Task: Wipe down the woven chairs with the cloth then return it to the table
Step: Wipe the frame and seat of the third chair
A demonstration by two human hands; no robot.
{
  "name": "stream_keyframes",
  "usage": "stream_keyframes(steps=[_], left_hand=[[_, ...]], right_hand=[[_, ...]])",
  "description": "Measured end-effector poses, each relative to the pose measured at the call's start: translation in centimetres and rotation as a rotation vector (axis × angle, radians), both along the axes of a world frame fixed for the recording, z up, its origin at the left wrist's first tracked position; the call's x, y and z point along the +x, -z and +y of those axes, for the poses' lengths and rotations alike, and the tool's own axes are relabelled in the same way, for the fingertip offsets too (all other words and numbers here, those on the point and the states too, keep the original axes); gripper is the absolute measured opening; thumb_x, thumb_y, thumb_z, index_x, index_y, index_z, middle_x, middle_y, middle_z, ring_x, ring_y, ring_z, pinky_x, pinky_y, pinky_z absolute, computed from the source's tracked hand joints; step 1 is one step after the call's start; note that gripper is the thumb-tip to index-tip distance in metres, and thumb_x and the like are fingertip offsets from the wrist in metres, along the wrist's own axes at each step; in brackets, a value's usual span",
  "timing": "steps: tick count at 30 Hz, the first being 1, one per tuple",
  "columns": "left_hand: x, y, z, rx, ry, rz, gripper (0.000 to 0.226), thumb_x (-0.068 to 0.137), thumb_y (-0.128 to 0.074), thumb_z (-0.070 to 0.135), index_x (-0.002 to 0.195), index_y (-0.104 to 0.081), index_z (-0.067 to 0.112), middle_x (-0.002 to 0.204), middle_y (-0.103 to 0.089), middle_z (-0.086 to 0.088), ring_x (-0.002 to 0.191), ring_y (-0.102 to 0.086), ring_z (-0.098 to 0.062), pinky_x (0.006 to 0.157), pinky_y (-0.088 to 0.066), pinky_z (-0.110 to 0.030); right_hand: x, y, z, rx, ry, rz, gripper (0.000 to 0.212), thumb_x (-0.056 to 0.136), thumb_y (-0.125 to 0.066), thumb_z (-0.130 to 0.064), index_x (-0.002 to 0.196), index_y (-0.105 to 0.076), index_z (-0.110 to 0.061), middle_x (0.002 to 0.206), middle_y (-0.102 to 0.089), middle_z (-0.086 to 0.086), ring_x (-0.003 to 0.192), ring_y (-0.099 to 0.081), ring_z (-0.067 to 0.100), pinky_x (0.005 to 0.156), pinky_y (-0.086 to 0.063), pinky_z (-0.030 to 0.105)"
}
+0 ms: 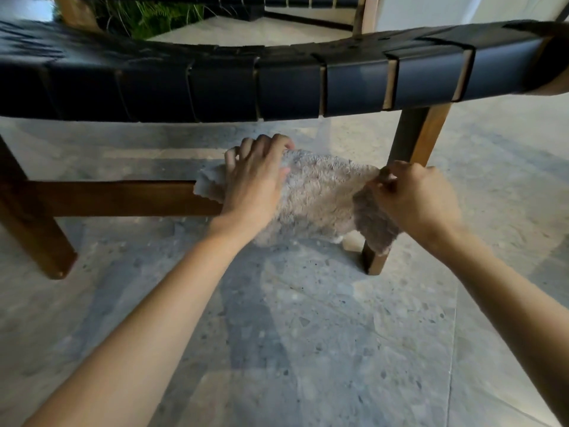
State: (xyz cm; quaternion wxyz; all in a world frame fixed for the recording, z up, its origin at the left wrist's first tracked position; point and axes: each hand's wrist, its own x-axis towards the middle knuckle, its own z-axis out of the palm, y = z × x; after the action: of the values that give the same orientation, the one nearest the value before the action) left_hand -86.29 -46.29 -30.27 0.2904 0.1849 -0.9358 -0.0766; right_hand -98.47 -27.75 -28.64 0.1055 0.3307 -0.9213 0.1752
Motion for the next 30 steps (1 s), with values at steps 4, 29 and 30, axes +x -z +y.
stream_keyframes(steps=[4, 29, 30], left_hand=[[-0.7, 1.3, 1.1, -0.129, -0.039, 0.044, 0.030, 0.078, -0.063, -0.003, 0.104, -0.063, 0.013, 0.112, -0.056, -0.011, 0.103, -0.050, -0.031, 0.083, -0.033, -0.035], [-2.3, 6.3, 1.4, -0.767, -0.064, -0.180, 0.089, 0.073, -0.060, 0.065, 0.139, -0.019, 0.020, 0.109, -0.056, 0.008, 0.098, -0.055, -0.012, 0.093, -0.045, -0.032], [-2.1, 6.3, 1.2, -0.759, -0.061, -0.155, 0.082, 0.077, -0.061, 0.059, 0.138, -0.021, 0.021, 0.107, -0.056, 0.009, 0.098, -0.054, -0.012, 0.092, -0.046, -0.032]], right_hand=[[-1.0, 0.9, -1.4, 0.000, -0.006, -0.006, 0.025, 0.099, -0.044, -0.020, 0.115, -0.060, -0.008, 0.093, -0.068, 0.019, 0.074, -0.064, 0.037, 0.065, -0.055, 0.048], [-2.9, 5.2, -2.1, 0.582, -0.288, 0.952, 0.093, 0.075, -0.057, -0.069, 0.138, -0.029, -0.005, 0.092, -0.061, 0.003, 0.074, -0.058, 0.019, 0.072, -0.049, 0.033], [-2.8, 5.1, -2.4, 0.582, -0.294, 0.934, 0.095, 0.073, -0.060, -0.069, 0.137, -0.030, -0.005, 0.091, -0.061, 0.004, 0.073, -0.058, 0.020, 0.070, -0.048, 0.033]])
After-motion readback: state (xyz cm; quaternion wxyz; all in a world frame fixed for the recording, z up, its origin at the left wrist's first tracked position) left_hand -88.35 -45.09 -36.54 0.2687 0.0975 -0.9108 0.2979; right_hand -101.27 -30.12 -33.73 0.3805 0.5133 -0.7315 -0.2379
